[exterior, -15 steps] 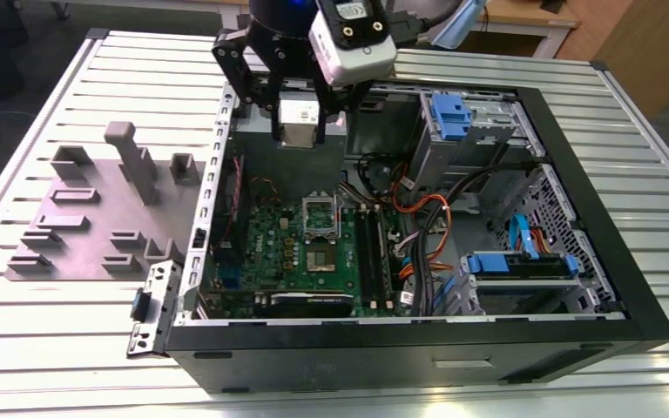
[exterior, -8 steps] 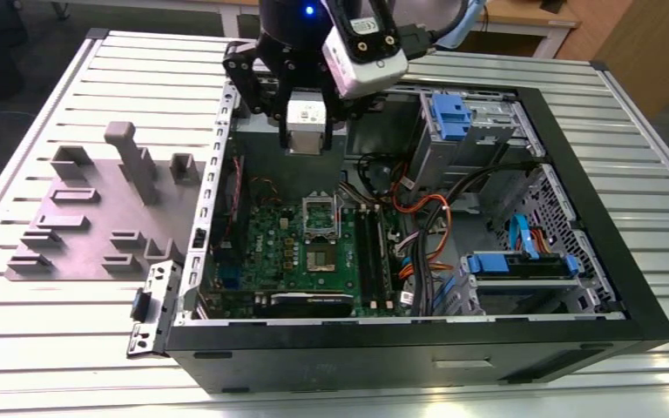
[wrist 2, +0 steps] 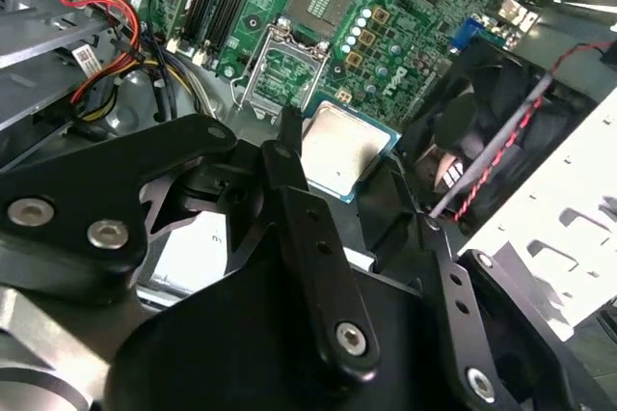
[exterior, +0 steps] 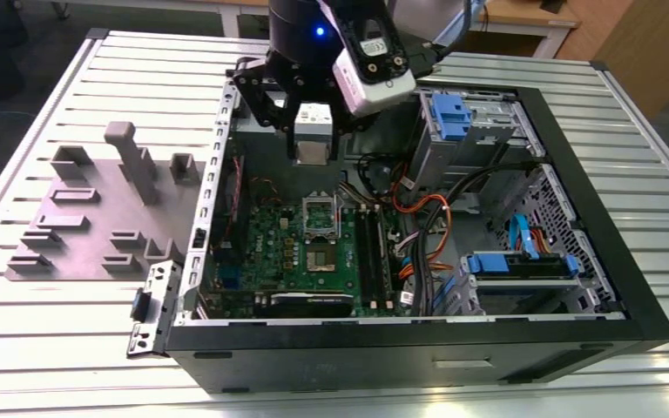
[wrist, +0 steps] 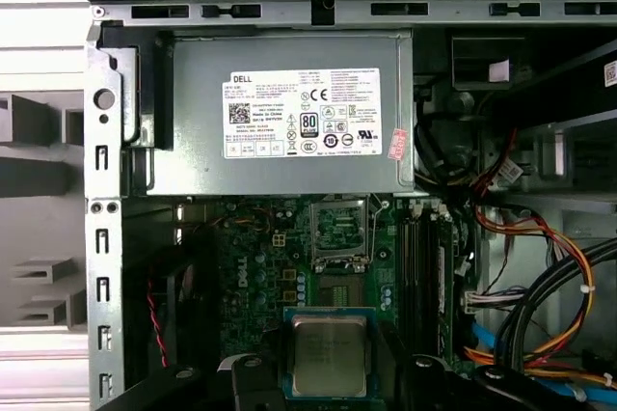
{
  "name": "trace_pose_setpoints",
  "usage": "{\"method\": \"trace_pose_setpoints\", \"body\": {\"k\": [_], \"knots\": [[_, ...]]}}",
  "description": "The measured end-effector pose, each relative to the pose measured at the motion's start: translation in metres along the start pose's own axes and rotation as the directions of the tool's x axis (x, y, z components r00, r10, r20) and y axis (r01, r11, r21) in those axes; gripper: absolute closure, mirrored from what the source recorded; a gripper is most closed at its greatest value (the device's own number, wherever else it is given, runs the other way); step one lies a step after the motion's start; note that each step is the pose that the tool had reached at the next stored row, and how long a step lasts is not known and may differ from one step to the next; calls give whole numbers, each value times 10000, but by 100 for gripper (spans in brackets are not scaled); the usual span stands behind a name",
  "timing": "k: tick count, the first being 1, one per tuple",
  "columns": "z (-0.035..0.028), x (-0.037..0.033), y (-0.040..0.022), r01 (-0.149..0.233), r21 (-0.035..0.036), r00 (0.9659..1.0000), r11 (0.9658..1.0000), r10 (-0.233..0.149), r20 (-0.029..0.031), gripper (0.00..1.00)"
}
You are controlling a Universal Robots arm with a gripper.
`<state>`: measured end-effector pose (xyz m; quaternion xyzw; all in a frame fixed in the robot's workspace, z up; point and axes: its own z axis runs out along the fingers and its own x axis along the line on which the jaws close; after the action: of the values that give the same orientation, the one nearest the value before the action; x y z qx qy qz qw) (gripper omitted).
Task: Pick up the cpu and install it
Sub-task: 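Pick up the cpu and move it towards the insertion slot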
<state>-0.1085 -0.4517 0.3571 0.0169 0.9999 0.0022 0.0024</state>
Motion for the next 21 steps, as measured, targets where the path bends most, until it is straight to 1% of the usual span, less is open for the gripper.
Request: {"method": "trace_pose_setpoints", "body": {"k": [7,10,14,21], "knots": [[116,-21,0,272,-1,9996,9996,-272,-1,53],[172,-26,-5,291,-1,9996,9996,-291,-1,53],[244,-29,-52,289,-3,9996,9996,-289,-1,53],[364,-71,-55,289,-2,9996,9996,-289,-1,53]]}}
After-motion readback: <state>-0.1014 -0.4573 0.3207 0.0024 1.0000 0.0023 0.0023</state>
